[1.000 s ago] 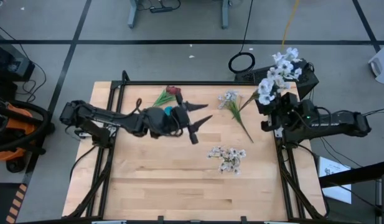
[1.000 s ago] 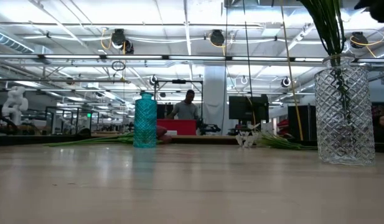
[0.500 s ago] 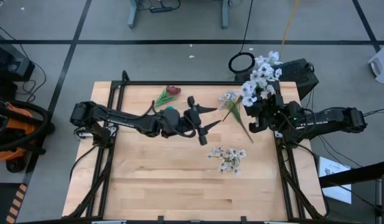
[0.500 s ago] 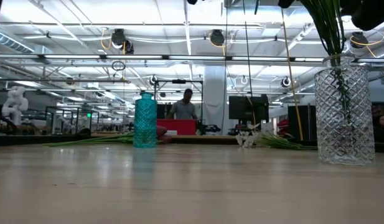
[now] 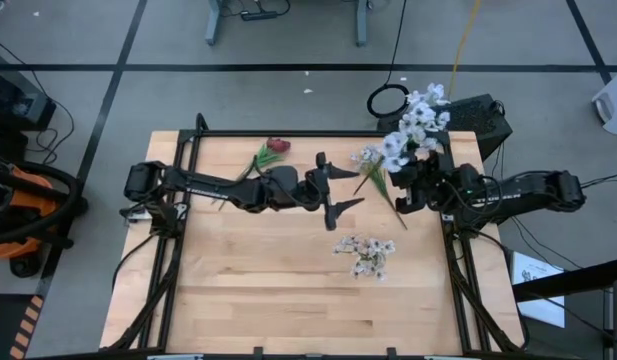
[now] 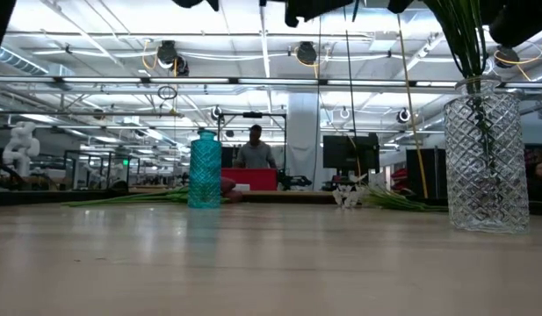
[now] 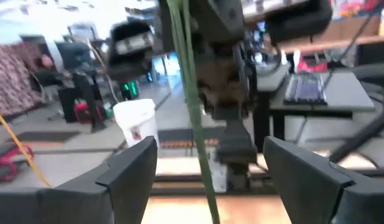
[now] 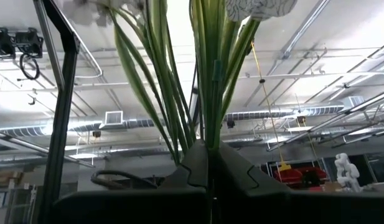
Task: Sort flowers into vase by color
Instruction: Put the white flowers into the transparent vase
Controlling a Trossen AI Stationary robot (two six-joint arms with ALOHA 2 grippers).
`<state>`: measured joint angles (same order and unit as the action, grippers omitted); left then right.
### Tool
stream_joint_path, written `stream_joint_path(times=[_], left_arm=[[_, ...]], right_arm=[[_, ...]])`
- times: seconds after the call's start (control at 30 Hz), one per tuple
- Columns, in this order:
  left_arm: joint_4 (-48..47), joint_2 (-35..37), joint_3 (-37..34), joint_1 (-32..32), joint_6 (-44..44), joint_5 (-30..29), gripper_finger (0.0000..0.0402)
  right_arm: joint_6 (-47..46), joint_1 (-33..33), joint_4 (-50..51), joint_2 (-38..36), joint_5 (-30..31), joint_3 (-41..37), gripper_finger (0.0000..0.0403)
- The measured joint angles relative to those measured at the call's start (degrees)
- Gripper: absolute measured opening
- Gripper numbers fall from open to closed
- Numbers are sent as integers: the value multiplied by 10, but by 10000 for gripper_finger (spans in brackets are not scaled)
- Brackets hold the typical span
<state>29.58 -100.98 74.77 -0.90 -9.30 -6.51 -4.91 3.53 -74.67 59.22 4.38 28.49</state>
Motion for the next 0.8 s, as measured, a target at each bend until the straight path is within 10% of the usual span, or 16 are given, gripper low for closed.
stream_joint_path(times=[0.37, 0.8], left_arm=[[1, -12, 0, 14, 0, -14, 263], [-5, -12, 0, 14, 0, 24, 108]], right_arm=[[0, 0, -14, 16, 0, 0, 0], [11, 0, -15, 16, 0, 0, 0]])
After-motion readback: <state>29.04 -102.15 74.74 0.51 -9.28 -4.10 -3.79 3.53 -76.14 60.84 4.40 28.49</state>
